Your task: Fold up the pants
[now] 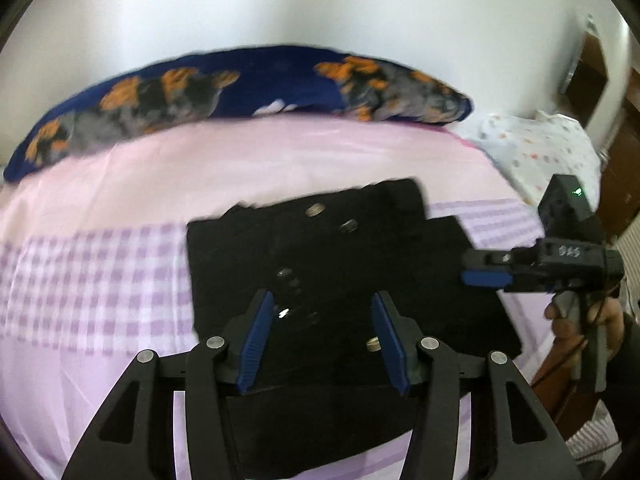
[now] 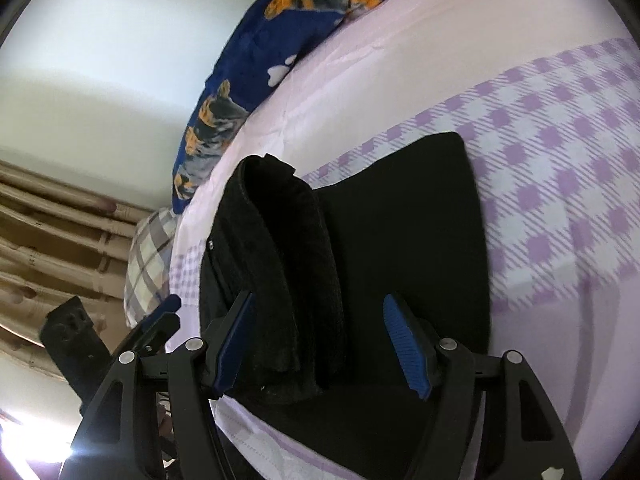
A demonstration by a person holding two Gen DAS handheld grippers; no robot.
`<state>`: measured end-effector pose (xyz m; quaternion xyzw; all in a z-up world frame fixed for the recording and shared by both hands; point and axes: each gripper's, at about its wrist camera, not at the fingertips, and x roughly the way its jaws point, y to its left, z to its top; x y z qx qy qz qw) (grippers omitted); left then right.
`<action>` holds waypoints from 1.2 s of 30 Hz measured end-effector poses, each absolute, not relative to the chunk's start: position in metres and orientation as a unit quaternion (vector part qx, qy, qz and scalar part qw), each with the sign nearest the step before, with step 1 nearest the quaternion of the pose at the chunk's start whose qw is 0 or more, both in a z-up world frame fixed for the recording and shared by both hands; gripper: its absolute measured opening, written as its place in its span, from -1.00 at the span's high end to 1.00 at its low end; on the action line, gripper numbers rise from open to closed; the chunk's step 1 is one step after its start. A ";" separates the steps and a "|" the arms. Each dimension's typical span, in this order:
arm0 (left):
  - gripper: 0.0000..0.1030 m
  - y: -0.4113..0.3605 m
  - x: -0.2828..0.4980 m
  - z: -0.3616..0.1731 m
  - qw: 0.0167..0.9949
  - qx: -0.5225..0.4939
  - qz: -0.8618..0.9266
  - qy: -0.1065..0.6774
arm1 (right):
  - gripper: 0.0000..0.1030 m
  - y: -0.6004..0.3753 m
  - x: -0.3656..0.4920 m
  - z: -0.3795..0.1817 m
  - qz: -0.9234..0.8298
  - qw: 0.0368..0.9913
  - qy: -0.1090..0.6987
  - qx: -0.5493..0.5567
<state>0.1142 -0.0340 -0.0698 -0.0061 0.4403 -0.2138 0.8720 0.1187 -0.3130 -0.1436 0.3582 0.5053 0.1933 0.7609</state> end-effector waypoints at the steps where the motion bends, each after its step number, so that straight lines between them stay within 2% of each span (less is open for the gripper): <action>1: -0.02 -0.031 0.116 -0.077 0.869 -0.008 -0.210 0.449 | -0.24 -0.311 0.124 -0.145 0.203 0.758 0.508 0.356; 11: -0.02 -0.050 0.105 -0.114 0.841 0.013 -0.239 0.486 | -0.23 -0.293 0.154 -0.151 0.254 0.747 0.520 0.327; 14: -0.02 -0.045 0.109 -0.114 0.837 -0.005 -0.244 0.490 | -0.06 -0.288 0.161 -0.155 0.268 0.739 0.522 0.332; 16: -0.02 -0.042 0.111 -0.113 0.836 -0.017 -0.247 0.489 | 0.13 -0.283 0.165 -0.157 0.274 0.734 0.527 0.330; 22: -0.06 -0.036 0.113 -0.112 0.837 -0.036 -0.247 0.488 | 0.41 -0.283 0.170 -0.169 0.277 0.714 0.535 0.356; 36: -0.06 -0.042 0.112 -0.106 0.844 -0.007 -0.228 0.485 | 0.42 -0.275 0.170 -0.165 0.248 0.723 0.546 0.342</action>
